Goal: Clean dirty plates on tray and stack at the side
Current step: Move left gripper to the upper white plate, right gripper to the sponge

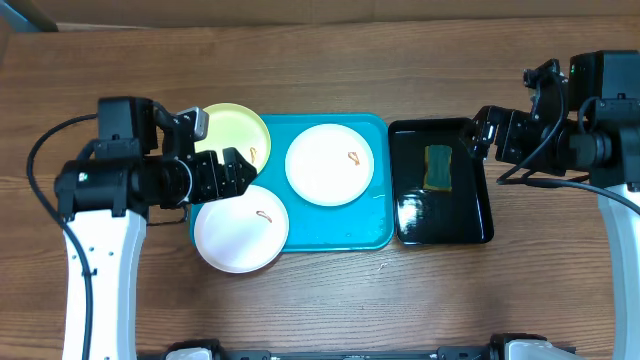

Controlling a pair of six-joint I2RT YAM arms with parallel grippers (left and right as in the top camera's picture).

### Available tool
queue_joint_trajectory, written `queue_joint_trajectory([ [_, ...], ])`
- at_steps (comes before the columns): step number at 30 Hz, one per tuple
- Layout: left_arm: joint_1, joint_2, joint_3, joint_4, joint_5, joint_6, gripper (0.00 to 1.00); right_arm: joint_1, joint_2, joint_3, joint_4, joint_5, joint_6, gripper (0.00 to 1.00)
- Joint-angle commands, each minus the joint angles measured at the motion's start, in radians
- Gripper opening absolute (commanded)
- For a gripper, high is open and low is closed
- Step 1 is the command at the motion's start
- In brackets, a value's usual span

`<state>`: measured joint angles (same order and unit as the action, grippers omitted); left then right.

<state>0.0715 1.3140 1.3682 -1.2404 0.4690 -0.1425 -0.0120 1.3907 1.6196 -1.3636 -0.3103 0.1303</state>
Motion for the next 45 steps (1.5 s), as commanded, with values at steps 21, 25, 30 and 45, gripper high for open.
queue_joint_trajectory([
  [21,-0.019,0.026,-0.006,-0.07,0.014,0.024,0.36,-0.002,0.159,-0.063,-0.008,-0.006,0.0,0.96],
  [25,-0.061,0.026,-0.006,-0.078,-0.01,0.024,0.16,-0.002,0.162,-0.108,0.043,-0.006,0.0,0.79],
  [30,-0.129,0.027,-0.006,-0.085,-0.058,0.023,0.04,-0.002,0.162,-0.189,0.12,-0.006,0.0,0.11],
  [45,-0.241,0.027,-0.006,-0.083,-0.074,-0.045,0.04,-0.002,0.163,-0.318,0.238,-0.006,0.0,0.04],
])
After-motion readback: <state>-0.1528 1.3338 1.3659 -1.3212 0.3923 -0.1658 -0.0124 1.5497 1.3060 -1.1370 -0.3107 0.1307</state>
